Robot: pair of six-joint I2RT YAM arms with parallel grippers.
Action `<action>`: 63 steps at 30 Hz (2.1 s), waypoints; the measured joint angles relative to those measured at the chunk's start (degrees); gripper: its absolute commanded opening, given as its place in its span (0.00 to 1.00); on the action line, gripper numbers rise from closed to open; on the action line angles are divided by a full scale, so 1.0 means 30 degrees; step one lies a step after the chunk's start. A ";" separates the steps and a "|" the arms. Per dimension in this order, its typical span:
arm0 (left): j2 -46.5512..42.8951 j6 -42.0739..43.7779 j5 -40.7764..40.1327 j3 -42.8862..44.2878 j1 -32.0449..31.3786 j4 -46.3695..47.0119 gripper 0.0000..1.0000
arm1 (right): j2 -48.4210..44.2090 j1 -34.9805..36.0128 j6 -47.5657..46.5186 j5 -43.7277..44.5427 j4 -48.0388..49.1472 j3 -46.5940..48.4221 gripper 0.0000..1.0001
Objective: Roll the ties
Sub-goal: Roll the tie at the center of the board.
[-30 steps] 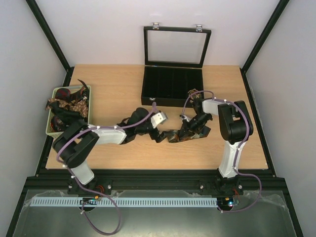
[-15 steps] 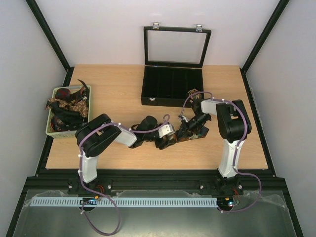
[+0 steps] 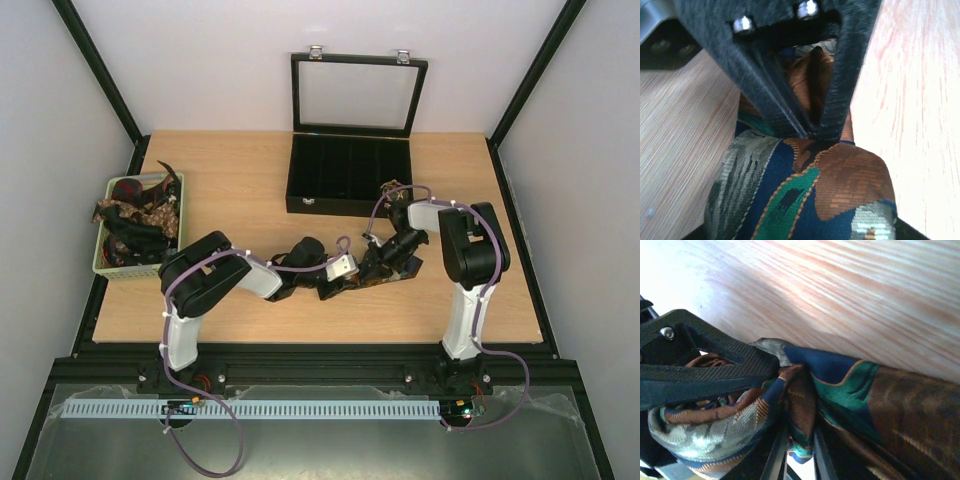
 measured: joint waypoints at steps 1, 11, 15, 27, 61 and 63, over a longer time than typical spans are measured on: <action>-0.0102 0.0160 -0.0175 0.0007 -0.0036 -0.0233 0.33 | -0.0124 -0.0015 -0.0095 0.0022 -0.0007 0.0000 0.29; -0.0670 0.0444 -0.1362 0.1107 -0.0226 -0.3708 0.27 | -0.2106 -0.1107 -0.1013 0.1581 -0.0408 -0.0007 0.55; -0.0729 0.0444 -0.1515 0.1348 -0.0226 -0.4320 0.28 | -0.2739 -0.1202 -0.1173 0.0947 -0.0561 0.0007 0.55; -0.0729 0.0510 -0.1545 0.1712 -0.0226 -0.5071 0.29 | -0.2419 0.0372 -0.0408 -0.0568 -0.0350 0.0255 0.10; 0.0095 -0.3978 0.0612 0.1974 -0.0022 -0.1821 0.76 | -0.2339 -0.0240 -0.0284 0.2892 0.2084 -0.1086 0.01; 0.0707 -0.4051 0.0415 0.2339 -0.0160 -0.1770 0.66 | -0.2302 -0.0182 -0.0211 0.2805 0.2142 -0.1086 0.01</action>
